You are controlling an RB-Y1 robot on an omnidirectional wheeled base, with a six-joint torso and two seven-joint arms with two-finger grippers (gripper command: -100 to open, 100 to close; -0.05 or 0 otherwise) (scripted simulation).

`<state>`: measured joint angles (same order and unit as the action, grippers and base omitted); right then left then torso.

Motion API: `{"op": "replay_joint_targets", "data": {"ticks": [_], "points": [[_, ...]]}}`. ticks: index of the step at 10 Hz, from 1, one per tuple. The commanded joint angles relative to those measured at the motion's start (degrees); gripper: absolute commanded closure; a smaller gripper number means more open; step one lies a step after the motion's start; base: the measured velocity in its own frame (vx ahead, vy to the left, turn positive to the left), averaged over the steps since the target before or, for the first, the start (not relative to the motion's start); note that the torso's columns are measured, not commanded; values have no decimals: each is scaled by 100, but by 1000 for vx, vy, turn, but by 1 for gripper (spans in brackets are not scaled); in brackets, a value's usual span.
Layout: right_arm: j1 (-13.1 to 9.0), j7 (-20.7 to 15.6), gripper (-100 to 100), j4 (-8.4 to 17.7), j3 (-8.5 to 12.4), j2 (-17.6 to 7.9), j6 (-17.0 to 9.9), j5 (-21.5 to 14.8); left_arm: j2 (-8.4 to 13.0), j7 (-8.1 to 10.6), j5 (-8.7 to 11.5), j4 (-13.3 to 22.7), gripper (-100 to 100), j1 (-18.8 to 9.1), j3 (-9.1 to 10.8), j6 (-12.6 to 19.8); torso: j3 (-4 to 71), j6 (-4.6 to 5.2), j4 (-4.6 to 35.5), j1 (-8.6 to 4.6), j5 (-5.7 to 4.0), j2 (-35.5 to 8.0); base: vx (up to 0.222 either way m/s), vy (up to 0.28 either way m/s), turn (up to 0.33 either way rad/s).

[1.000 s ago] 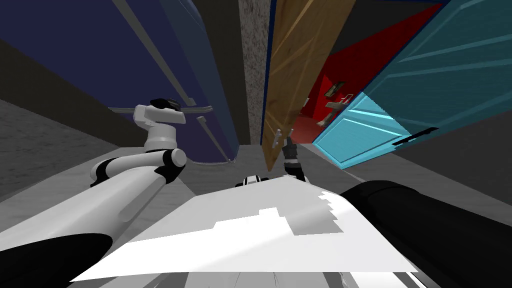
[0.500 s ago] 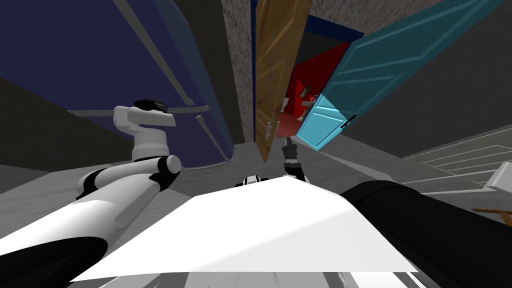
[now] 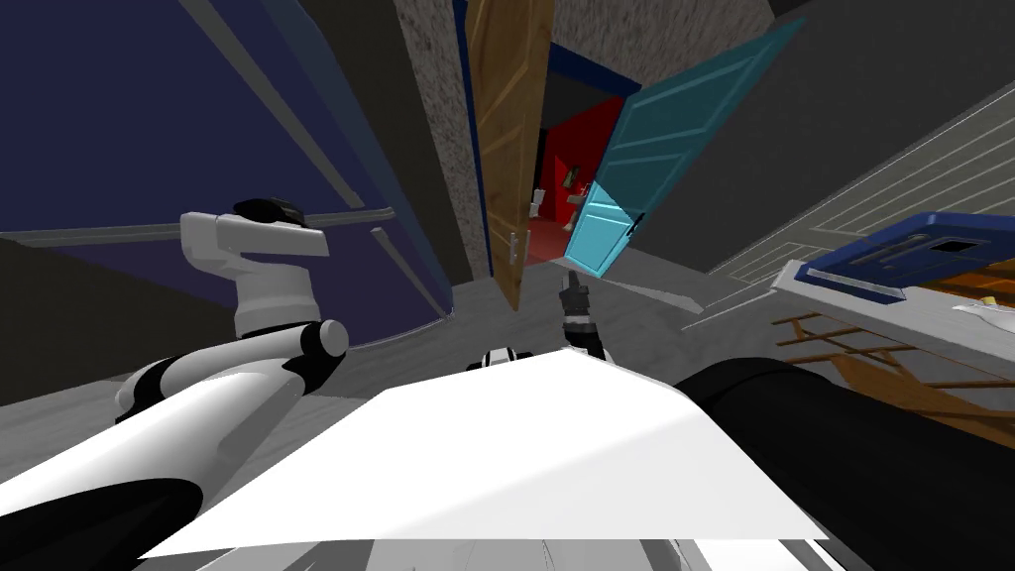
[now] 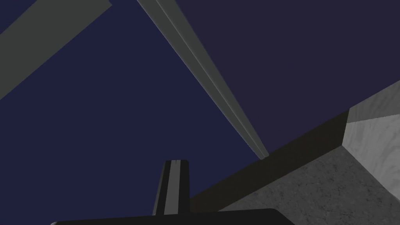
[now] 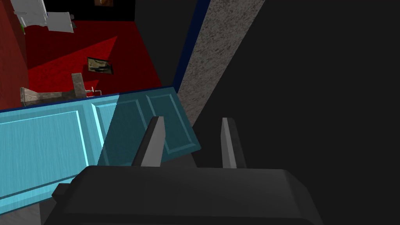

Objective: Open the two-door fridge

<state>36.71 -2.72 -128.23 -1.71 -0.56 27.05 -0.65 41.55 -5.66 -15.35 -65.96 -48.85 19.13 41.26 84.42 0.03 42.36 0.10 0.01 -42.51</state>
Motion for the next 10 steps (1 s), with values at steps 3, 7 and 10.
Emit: {"op": "replay_joint_targets", "data": {"ticks": [3,7,10], "points": [[3,0,0,1,1,0,0,0,324,273,-195,-711,100,573,182,599,33,-10,-14,-27,-7,57,-313,116,-341],[1,0,0,0,1,-1,0,0,476,391,-272,-1324,100,914,272,898,10,-7,-4,0,1,18,-300,98,-381],[9,0,0,0,2,-1,1,0,530,348,-331,-1228,-100,900,265,947,70,0,-35,-13,-3,112,59,26,-12]]}}
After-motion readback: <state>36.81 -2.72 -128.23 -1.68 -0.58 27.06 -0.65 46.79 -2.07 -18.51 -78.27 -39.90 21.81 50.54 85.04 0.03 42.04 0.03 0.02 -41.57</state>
